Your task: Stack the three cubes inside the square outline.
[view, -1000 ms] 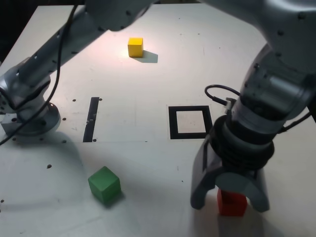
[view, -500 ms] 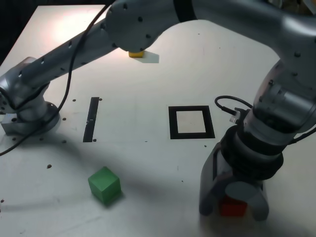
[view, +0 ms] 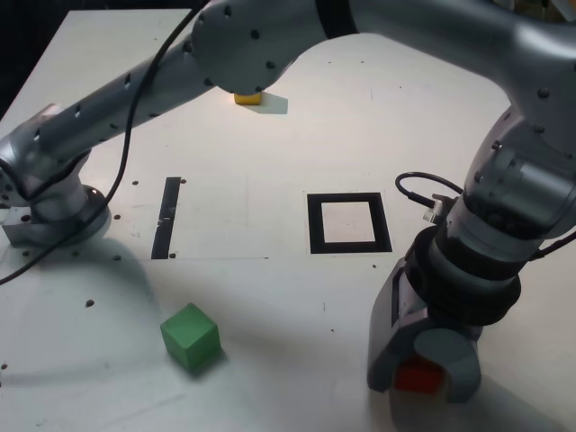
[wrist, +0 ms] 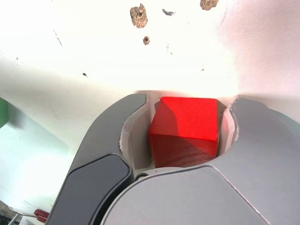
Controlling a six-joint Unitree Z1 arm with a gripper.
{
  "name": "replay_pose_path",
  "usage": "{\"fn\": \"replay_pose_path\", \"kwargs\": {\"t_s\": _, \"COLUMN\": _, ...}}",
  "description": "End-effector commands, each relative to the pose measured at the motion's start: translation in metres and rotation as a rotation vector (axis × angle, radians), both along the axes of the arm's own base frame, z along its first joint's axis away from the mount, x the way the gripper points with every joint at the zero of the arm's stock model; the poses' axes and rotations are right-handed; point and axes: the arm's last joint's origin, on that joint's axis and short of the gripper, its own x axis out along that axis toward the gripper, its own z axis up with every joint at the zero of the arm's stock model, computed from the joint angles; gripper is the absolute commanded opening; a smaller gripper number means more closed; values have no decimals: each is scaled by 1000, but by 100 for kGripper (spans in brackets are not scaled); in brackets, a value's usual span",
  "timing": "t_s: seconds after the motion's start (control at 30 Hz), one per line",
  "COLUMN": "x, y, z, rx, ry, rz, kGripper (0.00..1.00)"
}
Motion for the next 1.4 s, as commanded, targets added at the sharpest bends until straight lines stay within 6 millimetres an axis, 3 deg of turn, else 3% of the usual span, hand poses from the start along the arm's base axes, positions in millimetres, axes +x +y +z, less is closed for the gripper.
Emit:
{"fn": "replay_pose_path", "kwargs": {"t_s": 0.0, "x": -2, "y": 2, "z": 7, "rx": -2, "ry": -2, "rz": -4, "kGripper": 29}}
{"fn": "replay_pose_path", "kwargs": {"t_s": 0.23, "x": -13, "y": 19, "z": 29, "rx": 10, "ry": -15, "rz": -20, "kGripper": 29}}
{"fn": "replay_pose_path", "kwargs": {"t_s": 0.47, "x": -31, "y": 54, "z": 57, "rx": 36, "ry": -20, "rz": -21, "kGripper": 29}}
{"fn": "replay_pose_path", "kwargs": {"t_s": 0.67, "x": -42, "y": 88, "z": 69, "rx": 49, "ry": -9, "rz": -24, "kGripper": 29}}
{"fn": "replay_pose_path", "kwargs": {"t_s": 0.97, "x": -48, "y": 133, "z": 70, "rx": 33, "ry": -23, "rz": -49, "kGripper": 29}}
{"fn": "replay_pose_path", "kwargs": {"t_s": 1.37, "x": -49, "y": 194, "z": 46, "rx": -17, "ry": -38, "rz": -7, "kGripper": 29}}
